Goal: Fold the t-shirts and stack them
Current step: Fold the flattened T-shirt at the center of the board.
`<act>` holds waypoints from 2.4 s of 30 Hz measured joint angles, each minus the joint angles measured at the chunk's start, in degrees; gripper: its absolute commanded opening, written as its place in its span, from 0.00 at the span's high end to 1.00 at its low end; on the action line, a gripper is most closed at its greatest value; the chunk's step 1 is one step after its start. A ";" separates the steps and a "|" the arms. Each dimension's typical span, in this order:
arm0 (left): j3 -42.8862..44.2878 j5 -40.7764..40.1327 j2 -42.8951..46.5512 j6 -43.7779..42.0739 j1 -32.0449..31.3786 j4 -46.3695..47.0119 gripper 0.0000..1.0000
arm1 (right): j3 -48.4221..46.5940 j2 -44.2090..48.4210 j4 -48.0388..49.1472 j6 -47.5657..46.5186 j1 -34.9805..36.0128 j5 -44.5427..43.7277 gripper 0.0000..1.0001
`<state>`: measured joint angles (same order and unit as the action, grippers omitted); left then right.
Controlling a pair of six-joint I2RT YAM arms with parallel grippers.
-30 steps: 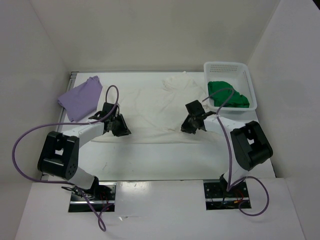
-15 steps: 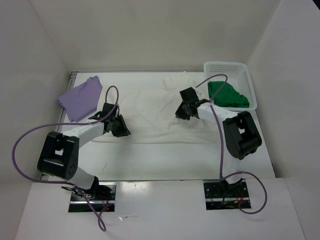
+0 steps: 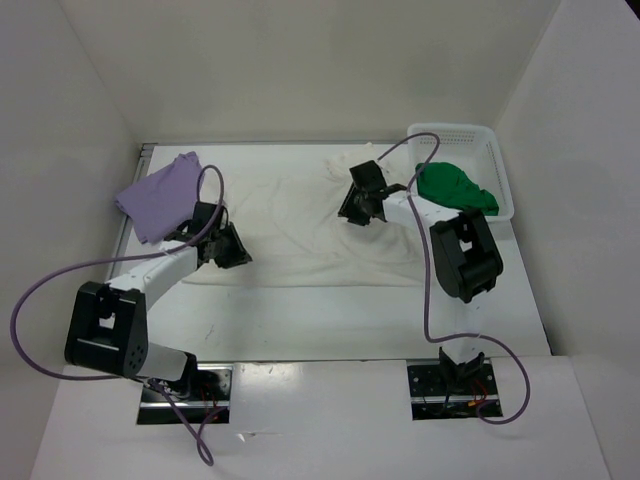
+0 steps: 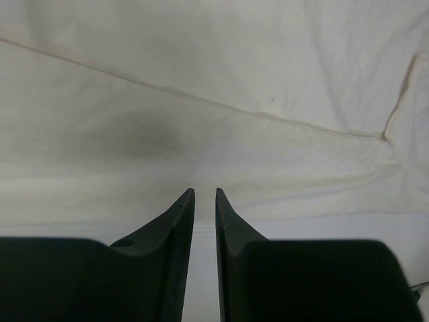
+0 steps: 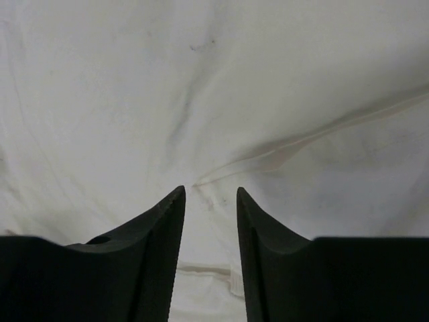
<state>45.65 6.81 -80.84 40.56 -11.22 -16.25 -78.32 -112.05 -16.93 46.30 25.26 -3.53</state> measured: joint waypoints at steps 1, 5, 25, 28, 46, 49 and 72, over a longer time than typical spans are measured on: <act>0.44 -0.22 0.48 -0.17 0.76 -0.44 0.71 | -0.02 0.31 0.02 -0.39 0.00 0.09 0.56; 1.73 -0.79 1.14 -1.38 2.89 -1.03 0.71 | 2.97 4.96 0.26 -1.84 0.00 -0.11 0.74; -2.99 9.60 -9.55 1.14 4.26 5.90 0.66 | 35.76 22.73 5.81 3.50 0.00 -1.64 0.97; -5.31 12.83 -9.01 2.58 5.57 9.14 0.63 | 38.12 23.98 8.48 5.42 0.00 -1.40 0.97; -13.18 21.92 15.74 6.12 8.81 -11.26 0.51 | 59.14 72.43 -13.33 20.87 0.55 8.00 0.95; -7.21 19.93 12.85 6.10 8.15 -12.31 0.68 | 54.23 64.67 -14.38 18.93 0.63 6.71 0.94; -15.50 21.51 -3.98 13.73 -0.07 13.09 0.69 | 48.59 33.38 8.96 23.65 10.82 1.03 1.00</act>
<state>30.15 28.32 -84.82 54.28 -11.29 -3.16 -29.74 -78.67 -7.97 69.95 36.07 -2.50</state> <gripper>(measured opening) 0.299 0.007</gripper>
